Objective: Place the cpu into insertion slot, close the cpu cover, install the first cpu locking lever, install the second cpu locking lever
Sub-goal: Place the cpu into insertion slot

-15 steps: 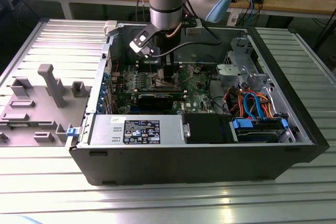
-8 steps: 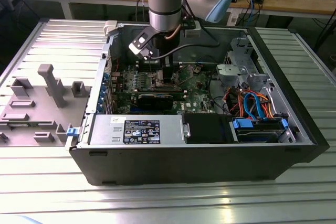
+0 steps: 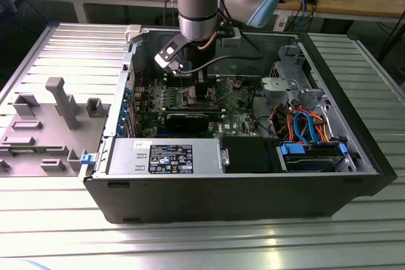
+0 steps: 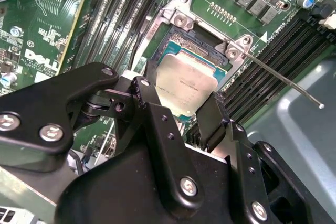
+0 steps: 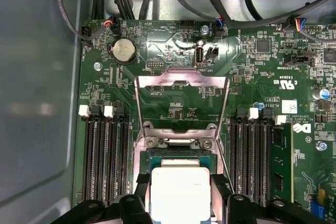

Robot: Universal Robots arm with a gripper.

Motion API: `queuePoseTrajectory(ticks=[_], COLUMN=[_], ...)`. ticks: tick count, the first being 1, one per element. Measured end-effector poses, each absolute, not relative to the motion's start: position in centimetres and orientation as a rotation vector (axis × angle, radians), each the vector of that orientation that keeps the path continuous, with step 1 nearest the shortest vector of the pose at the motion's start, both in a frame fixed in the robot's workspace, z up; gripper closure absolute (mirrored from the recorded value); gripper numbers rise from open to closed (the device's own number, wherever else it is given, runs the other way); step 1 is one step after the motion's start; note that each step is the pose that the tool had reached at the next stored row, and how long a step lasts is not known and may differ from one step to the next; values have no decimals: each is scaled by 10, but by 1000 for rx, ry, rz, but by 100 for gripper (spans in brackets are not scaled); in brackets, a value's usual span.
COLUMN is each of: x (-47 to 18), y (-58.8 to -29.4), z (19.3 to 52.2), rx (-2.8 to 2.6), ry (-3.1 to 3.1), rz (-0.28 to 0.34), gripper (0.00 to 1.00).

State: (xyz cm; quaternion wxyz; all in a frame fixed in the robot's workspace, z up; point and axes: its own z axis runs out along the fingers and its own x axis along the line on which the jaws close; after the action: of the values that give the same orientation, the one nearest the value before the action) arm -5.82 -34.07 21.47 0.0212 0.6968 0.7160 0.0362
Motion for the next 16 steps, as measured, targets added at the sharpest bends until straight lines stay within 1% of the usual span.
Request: queuePoseTrajectory(ticks=[3,7,8,10,16], x=[-58,-59,-59,-59,-59], y=[-341,-338,-338,-337,-337], z=[212,198,198,198,198], rx=[2163,2182,2182,2180,2182], ry=[2217,2200,2200,2187,2182], rz=[112,107,108,91,87], gripper=[46,46,46,46,46])
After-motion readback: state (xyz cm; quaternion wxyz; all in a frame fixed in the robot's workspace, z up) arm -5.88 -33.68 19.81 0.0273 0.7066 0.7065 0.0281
